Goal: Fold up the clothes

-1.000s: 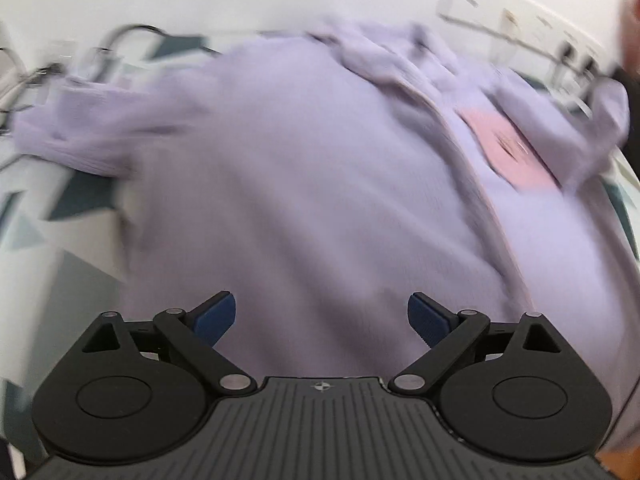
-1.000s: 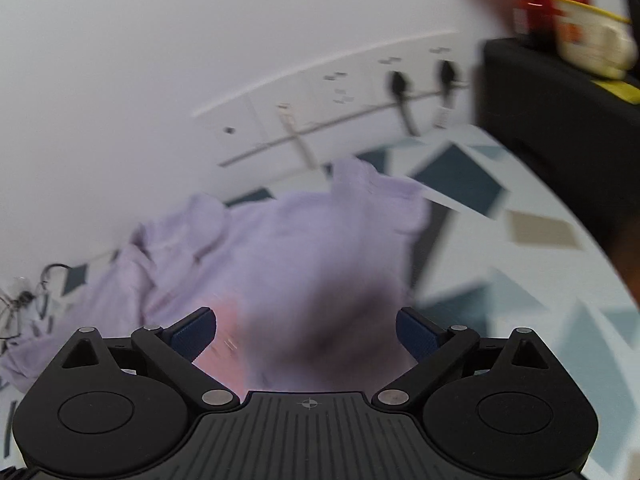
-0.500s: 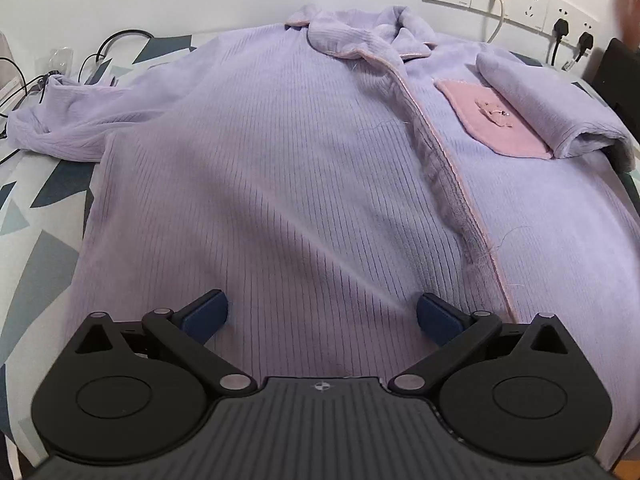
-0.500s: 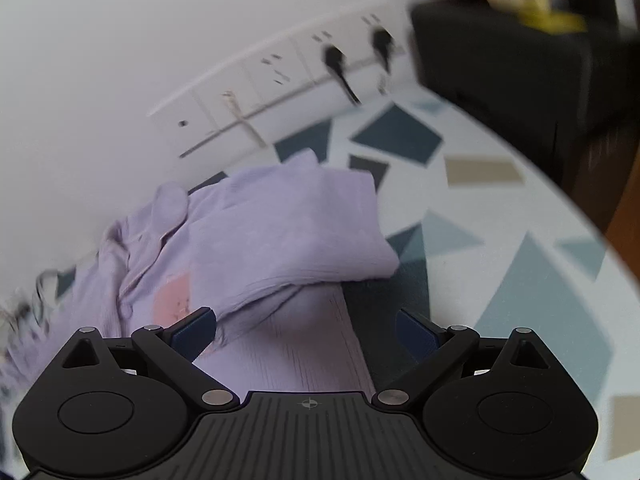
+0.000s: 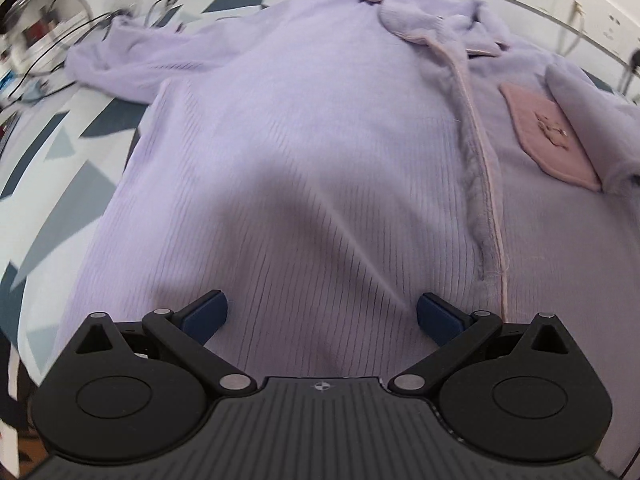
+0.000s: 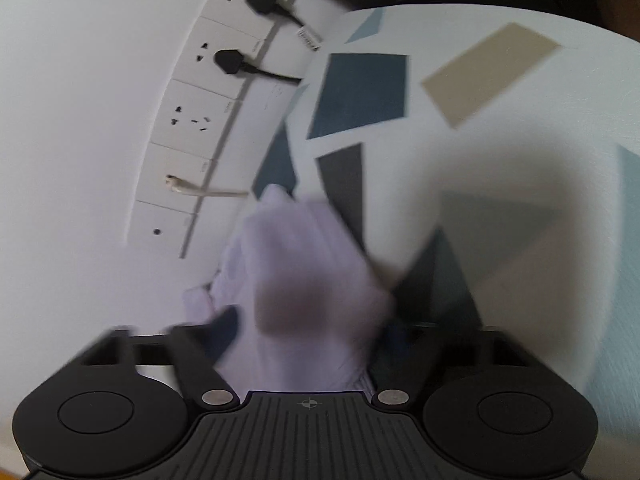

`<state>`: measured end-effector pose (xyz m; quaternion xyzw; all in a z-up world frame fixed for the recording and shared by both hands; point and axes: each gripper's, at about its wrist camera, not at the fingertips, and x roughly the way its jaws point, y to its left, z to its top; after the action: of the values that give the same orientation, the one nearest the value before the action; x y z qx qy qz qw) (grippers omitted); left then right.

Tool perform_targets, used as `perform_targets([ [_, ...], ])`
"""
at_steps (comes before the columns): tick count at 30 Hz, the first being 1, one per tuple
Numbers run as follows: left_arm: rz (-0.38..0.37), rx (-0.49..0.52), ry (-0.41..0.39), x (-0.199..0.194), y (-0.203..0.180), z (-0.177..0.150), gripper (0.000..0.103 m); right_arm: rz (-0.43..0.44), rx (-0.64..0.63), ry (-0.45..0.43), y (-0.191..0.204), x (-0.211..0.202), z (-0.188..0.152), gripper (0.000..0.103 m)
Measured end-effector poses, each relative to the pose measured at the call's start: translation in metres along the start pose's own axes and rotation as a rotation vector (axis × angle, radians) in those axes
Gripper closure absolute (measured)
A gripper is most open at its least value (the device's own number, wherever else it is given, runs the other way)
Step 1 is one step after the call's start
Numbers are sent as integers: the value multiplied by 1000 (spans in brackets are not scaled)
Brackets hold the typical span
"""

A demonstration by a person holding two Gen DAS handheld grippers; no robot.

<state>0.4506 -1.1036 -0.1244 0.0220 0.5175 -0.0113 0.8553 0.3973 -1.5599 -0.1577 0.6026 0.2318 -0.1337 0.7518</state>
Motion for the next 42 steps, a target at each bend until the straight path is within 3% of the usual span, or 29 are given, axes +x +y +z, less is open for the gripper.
perform_targets([
  [1,6,-8,2,0,0,0,0,7,-16,3,3,0,5,65],
  [3,18,-24,8,-1,-1,0,0,7,-52,-16,13,-5,12,66],
  [6,34,-48,9,-2,-3,-1,0,96,-72,-4,23,-8,25,67],
  [10,48,-75,2,-3,-4,-5,0,173,-92,47,33,-3,41,86],
  [12,51,-79,1,-3,-5,-5,0,178,-118,75,38,0,45,86],
  [13,52,-80,2,-2,-5,-5,0,148,-127,95,40,2,45,76],
  [14,50,-81,4,-2,-5,-4,0,115,-135,116,42,4,45,59],
  [15,48,-80,6,-2,-5,-4,0,92,-129,112,42,2,44,52],
  [17,39,-73,9,-2,-3,-2,0,54,-124,95,40,-5,43,29],
  [19,21,-58,9,-1,-1,-2,0,8,-95,31,34,-16,38,12],
  [21,4,-40,7,0,2,-1,0,-26,-69,-17,26,-25,34,12],
  [23,-11,-9,-3,1,2,-1,0,-51,-52,-6,18,-24,28,12],
  [27,-50,66,-13,3,4,3,0,-111,11,-16,9,-22,10,27],
  [30,-76,112,-21,5,6,5,0,-114,46,-68,12,-27,-4,55],
  [32,-91,138,-31,6,6,6,0,-131,47,-97,18,-30,-9,84],
  [33,-98,150,-35,5,7,5,0,-127,36,-103,22,-31,-10,91],
  [42,-154,251,-48,9,11,11,0,-172,-91,-129,72,-36,-17,94],
])
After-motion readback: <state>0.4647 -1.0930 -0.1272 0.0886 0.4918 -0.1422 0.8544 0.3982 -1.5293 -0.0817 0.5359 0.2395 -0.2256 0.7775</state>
